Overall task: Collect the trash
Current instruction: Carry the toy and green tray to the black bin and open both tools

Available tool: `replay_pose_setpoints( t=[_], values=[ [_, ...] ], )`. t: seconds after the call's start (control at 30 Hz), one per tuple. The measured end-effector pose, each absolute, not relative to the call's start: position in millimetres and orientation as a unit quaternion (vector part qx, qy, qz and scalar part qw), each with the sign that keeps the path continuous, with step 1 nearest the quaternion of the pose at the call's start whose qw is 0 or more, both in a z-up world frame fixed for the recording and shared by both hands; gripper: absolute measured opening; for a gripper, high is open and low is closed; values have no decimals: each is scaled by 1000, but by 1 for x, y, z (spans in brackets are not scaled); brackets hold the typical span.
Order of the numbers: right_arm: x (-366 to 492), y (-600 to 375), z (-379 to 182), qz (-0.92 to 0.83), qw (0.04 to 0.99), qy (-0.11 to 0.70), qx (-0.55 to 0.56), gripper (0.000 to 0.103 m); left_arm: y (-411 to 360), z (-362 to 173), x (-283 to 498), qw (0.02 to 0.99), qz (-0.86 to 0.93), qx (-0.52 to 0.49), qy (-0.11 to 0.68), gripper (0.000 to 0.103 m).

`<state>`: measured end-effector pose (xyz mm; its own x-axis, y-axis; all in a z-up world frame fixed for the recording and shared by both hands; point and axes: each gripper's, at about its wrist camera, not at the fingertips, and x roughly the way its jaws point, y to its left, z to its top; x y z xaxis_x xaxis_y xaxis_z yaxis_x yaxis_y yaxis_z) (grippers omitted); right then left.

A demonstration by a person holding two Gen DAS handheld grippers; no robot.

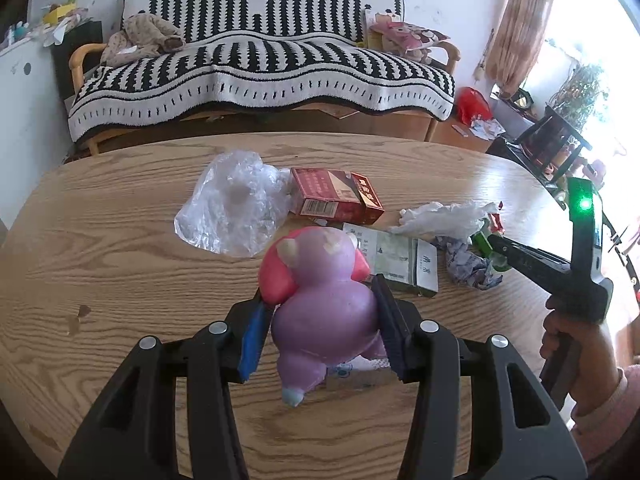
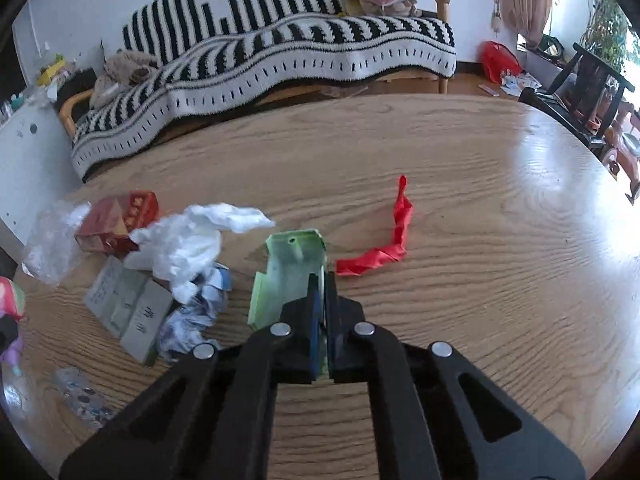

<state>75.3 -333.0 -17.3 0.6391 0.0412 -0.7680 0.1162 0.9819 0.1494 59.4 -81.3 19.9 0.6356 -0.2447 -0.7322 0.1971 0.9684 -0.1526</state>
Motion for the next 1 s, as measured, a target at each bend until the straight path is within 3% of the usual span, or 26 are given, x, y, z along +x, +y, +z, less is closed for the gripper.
replay_pose_setpoints(
  t=[0.3, 0.67, 0.8, 1.0],
  values=[
    [14, -341, 43, 1, 921, 377, 93, 3, -87, 54, 28, 917, -139, -48, 372, 48],
    [-163, -400, 120, -3, 941, 320, 107, 3, -216, 72, -100, 862, -321, -31, 391, 48],
    [-232, -438, 97, -33, 925, 339, 165, 3, -267, 62, -144, 831, -374, -8, 411, 48],
    [-311, -481, -6, -90, 864, 415, 272, 3, -338, -26, -192, 744, -404, 27, 531, 47]
  ],
)
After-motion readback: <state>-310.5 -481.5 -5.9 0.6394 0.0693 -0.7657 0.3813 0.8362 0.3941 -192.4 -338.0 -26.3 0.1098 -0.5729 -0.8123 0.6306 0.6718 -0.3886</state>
